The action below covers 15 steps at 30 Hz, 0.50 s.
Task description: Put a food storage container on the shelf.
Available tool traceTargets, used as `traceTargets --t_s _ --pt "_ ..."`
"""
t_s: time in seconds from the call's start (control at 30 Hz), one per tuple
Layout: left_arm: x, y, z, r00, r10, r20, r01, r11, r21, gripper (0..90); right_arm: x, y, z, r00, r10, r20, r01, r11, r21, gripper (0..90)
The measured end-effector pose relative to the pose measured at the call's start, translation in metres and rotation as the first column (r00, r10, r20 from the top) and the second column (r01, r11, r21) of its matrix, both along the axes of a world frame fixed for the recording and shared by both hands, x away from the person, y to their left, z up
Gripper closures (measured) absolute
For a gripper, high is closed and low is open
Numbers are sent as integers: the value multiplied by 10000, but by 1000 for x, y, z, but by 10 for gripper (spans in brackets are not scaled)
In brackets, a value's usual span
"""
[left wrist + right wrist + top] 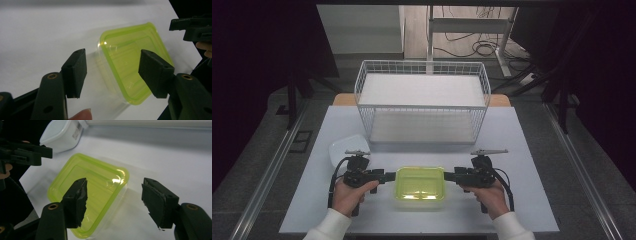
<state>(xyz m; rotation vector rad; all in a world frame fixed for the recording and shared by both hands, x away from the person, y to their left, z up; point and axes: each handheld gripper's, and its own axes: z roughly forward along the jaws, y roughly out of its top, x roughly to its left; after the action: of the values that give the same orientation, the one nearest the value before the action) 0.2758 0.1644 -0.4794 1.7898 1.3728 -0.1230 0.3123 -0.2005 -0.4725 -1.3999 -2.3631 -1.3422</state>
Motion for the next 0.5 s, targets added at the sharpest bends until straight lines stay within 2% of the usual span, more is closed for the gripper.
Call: traceTargets --t_s 0.13,0.2,0.27,0.4,0.5 --pt "0 1 -6 9997 -55 -219 56 10000 27 397 -2 2 -6 9998 167 -112 -168 9998 -134 387" --pt "1 2 -9 9993 -76 -364 70 9998 -165 398 -3 2 -9 9996 123 -246 -127 9998 -161 394" --pt "3 2 -13 9989 -86 -460 79 9998 -166 403 -3 1 -13 9989 131 -446 -137 9998 -141 400" --pt "7 1 -22 9961 -199 -865 164 9991 -403 425 -2 4 -18 9974 60 -722 -65 10000 -69 419" --pt "9 -1 -25 9951 -240 -960 196 9988 -458 435 -2 5 -21 9962 145 -861 -148 9999 -23 430"
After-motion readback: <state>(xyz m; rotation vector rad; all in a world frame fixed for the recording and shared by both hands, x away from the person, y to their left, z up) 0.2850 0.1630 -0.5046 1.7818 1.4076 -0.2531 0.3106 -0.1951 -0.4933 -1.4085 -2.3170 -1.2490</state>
